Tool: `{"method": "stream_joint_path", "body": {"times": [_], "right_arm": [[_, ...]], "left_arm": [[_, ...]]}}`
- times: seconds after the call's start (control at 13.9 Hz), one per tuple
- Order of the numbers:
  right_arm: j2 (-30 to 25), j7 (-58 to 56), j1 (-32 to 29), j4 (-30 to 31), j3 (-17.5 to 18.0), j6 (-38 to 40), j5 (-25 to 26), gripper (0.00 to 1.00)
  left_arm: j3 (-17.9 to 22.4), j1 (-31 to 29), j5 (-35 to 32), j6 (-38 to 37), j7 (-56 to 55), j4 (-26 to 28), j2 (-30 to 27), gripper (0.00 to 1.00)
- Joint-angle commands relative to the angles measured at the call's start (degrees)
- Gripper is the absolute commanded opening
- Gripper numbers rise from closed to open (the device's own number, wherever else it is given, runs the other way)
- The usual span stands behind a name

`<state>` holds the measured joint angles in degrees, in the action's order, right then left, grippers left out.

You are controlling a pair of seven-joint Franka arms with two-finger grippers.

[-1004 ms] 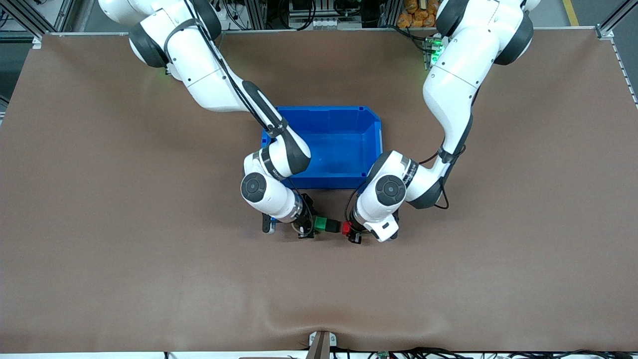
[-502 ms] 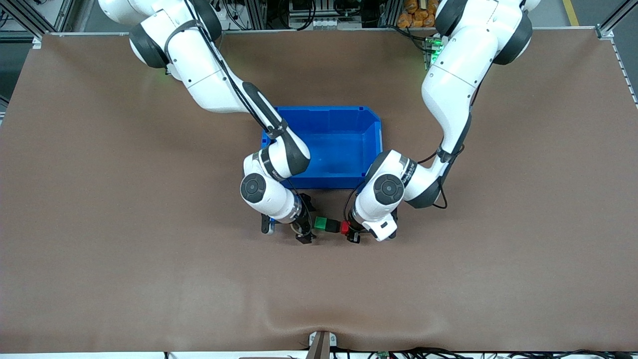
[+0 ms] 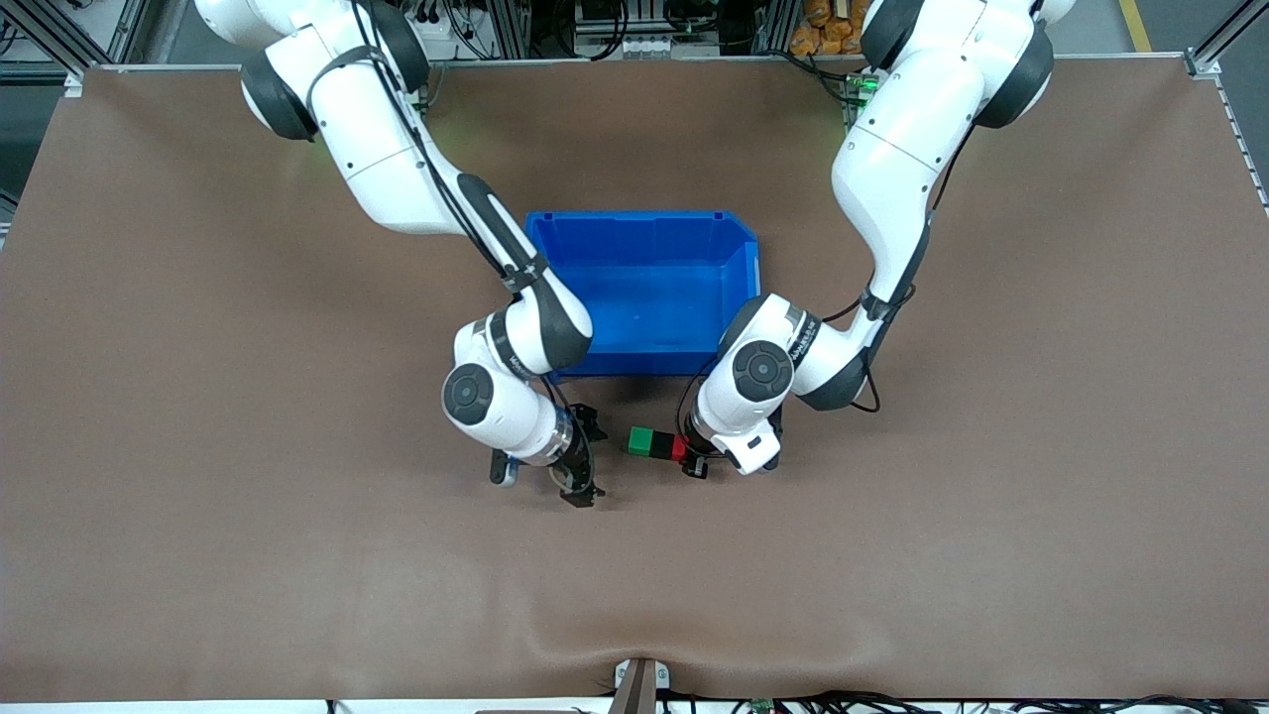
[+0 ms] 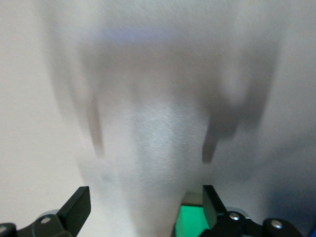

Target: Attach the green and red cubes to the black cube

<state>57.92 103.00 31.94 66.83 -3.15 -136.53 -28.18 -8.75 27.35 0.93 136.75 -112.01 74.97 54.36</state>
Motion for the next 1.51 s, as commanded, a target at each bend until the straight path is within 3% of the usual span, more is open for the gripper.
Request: {"method": "stream_joint_path", "body": {"times": [0.0, 0.14, 0.22, 0.29, 0.36, 0.65, 0.79, 0.93, 1.22, 1.43], "right_arm": [[-0.62, -0.25, -1.96, -1.71, 0.34, 2.5, 0.4, 1.0], [-1.41, -0.16, -2.93, -1.79, 0.25, 2.67, 3.3, 1.0], [-2.02, -0.25, -3.63, -1.79, 0.25, 2.76, 3.92, 1.0], [-2.02, -0.77, -4.16, -1.88, 0.25, 2.85, 4.19, 1.0], [-2.29, -1.82, -4.51, -1.88, 0.16, 2.85, 4.19, 1.0], [-3.95, -9.37, -6.7, -1.88, 0.07, 5.56, 7.25, 1.0], [-5.27, -14.21, -7.94, -1.79, 0.25, 7.15, 10.51, 1.0], [-6.24, -16.5, -10.13, -1.79, 0.25, 9.86, 10.69, 1.0], [-8.26, -32.65, -15.84, -1.88, 0.69, 18.91, 10.61, 1.0], [-10.19, -37.76, -17.43, -1.79, 0.34, 22.97, 10.87, 1.0]], "left_arm": [[0.67, 1.74, 0.3, 0.98, -0.93, -1.49, 2.24, 0.0], [1.11, 2.09, 0.3, 0.98, -0.93, -1.49, 2.24, 0.0], [2.07, 2.18, 0.21, 0.98, -0.84, -1.49, 2.24, 0.24], [2.77, 2.79, 0.21, 0.98, -0.93, -1.41, 2.07, 0.75], [3.3, 2.88, 0.21, 0.89, -1.02, -1.32, 1.55, 0.86], [3.39, 1.48, 0.47, -1.65, -2.43, -1.14, -2.22, 0.86], [3.31, -1.33, -0.14, -6.12, -1.99, -0.97, -5.39, 0.86], [3.04, -3.79, -0.14, -11.03, 0.02, -0.35, -9.25, 0.86], [3.04, -9.76, -0.14, -21.24, 12.39, 1.66, -16.81, 0.86], [2.69, -14.16, 0.21, -25.12, 22.77, 6.14, -23.93, 0.86]]}}
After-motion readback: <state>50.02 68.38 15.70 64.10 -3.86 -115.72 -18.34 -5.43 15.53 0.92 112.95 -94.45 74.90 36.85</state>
